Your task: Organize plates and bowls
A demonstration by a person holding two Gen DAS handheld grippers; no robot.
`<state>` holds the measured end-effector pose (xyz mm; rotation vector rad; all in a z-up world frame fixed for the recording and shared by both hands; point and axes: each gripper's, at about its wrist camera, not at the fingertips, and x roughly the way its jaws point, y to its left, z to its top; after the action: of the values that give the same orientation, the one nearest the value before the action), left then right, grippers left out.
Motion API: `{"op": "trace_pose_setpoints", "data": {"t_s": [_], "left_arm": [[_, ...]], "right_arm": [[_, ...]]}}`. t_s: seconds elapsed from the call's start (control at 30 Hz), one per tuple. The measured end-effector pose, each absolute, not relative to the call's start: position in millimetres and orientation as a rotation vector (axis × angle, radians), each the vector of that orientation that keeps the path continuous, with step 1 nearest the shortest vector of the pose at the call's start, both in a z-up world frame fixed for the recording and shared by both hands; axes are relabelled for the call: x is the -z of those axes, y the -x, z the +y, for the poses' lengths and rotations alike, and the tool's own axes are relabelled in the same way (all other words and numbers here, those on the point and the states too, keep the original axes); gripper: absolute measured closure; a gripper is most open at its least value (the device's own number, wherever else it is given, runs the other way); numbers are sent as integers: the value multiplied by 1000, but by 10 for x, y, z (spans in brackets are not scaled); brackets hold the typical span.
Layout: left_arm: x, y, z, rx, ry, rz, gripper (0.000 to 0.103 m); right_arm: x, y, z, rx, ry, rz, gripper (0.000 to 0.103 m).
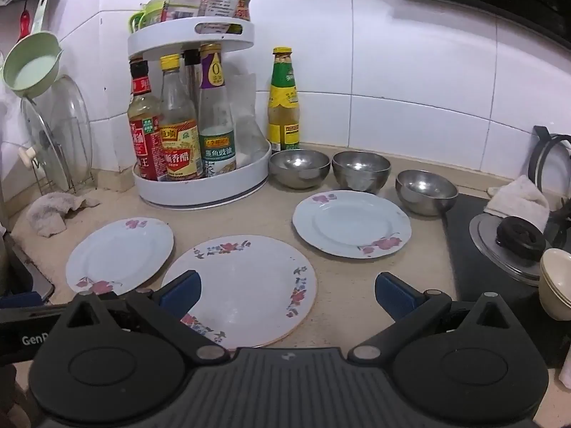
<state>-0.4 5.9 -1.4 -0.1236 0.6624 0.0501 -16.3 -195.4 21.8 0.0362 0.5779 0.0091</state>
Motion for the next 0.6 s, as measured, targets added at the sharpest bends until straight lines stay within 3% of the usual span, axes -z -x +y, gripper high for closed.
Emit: {"op": "trace_pose_setpoints", "data": {"t_s": [0.6], "left_arm": [[38, 4, 84, -48, 136, 647, 0]], "right_arm": [[-195, 129, -1854, -23, -41, 560, 1]]}}
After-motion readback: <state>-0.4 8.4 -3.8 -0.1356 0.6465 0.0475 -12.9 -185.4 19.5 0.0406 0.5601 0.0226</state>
